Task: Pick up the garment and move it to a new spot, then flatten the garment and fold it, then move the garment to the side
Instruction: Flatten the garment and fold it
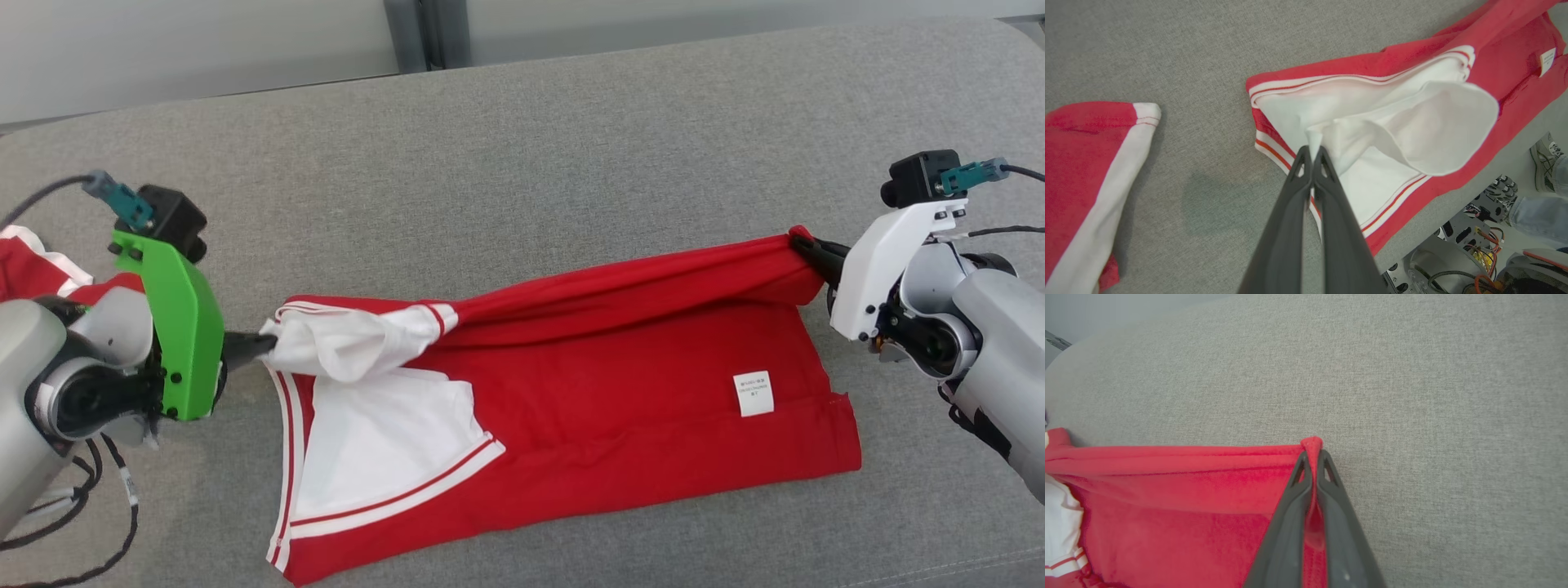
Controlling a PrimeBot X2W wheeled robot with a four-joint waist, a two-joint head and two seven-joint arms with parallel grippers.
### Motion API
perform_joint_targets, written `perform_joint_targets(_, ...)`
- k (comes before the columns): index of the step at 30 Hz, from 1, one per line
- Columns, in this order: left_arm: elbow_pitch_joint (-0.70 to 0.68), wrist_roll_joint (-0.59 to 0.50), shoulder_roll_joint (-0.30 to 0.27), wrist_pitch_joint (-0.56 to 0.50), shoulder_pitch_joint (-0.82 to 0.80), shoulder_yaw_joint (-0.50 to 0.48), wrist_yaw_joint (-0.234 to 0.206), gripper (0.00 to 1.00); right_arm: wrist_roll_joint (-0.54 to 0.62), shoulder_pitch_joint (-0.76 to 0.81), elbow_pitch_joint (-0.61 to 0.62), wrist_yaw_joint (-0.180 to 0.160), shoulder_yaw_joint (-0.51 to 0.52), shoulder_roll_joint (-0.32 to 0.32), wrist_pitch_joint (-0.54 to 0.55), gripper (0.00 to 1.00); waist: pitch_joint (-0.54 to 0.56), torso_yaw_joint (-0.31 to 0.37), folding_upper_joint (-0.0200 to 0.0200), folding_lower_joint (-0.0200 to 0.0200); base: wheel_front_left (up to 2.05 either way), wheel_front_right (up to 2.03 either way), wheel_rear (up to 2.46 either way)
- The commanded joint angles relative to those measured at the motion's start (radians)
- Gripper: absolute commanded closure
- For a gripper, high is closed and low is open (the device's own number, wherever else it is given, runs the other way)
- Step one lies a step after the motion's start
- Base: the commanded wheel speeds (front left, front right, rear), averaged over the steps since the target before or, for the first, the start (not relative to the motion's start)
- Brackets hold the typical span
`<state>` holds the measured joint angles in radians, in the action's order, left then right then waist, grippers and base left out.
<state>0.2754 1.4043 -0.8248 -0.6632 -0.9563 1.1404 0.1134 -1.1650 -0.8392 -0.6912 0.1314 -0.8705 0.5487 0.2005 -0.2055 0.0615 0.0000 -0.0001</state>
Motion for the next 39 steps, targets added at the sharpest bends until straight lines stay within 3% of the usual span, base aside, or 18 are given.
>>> perform_joint_targets(1,-0.011,0.014,-0.011,-0.018,0.025,0.008,-0.009,1.0,0.0,0.002,0.007,-0.001,-0.007,0.011,0.001,1.0,0.001,0.0,0.0,0.0001,0.0,0.0,0.0)
perform_joint_targets(18,-0.103,0.077,-0.029,-0.094,0.097,0.045,-0.045,1.0,-0.057,0.0,0.16,-0.001,-0.154,0.137,0.153,1.0,0.009,-0.014,0.0,0.0001,0.0,0.0,0.0)
perform_joint_targets(26,-0.104,0.072,-0.011,-0.101,0.098,0.05,-0.047,1.0,-0.073,-0.021,0.163,-0.001,-0.201,0.15,0.166,1.0,-0.008,-0.018,0.0,0.0001,0.0,0.0,0.0)
perform_joint_targets(28,-0.097,0.068,-0.007,-0.105,0.101,0.053,-0.045,1.0,-0.083,-0.019,0.155,-0.001,-0.209,0.143,0.173,0.86,-0.008,-0.018,0.0,0.0001,0.0,0.0,0.0)
perform_joint_targets(30,-0.09,0.066,-0.001,-0.105,0.103,0.056,-0.043,1.0,-0.093,-0.021,0.151,-0.001,-0.216,0.14,0.176,0.57,-0.007,-0.017,0.0,0.0001,0.0,0.0,0.0)
perform_joint_targets(31,-0.086,0.065,0.003,-0.107,0.105,0.059,-0.042,0.8,-0.097,-0.022,0.15,-0.001,-0.22,0.139,0.178,0.15,-0.006,-0.017,0.0,0.0001,0.0,0.0,0.0)
perform_joint_targets(32,-0.083,0.063,0.004,-0.106,0.107,0.06,-0.041,0.68,-0.102,-0.021,0.148,-0.001,-0.224,0.138,0.183,0.0,-0.005,-0.017,0.0,0.0001,0.0,0.0,0.0)
perform_joint_targets(33,-0.078,0.058,0.007,-0.103,0.106,0.061,-0.04,0.14,-0.108,-0.018,0.148,-0.001,-0.23,0.136,0.189,0.0,-0.004,-0.016,0.0,0.0001,0.0,0.0,0.0)
perform_joint_targets(34,-0.074,0.058,0.009,-0.1,0.107,0.062,-0.039,0.0,-0.112,-0.017,0.149,-0.001,-0.234,0.136,0.194,0.0,-0.002,-0.016,0.0,0.0001,0.0,0.0,0.0)
perform_joint_targets(39,-0.056,0.057,0.015,-0.093,0.114,0.064,-0.032,0.0,-0.14,-0.014,0.165,-0.001,-0.247,0.141,0.199,0.0,0.018,-0.009,0.0,0.0001,0.0,0.0,0.0)
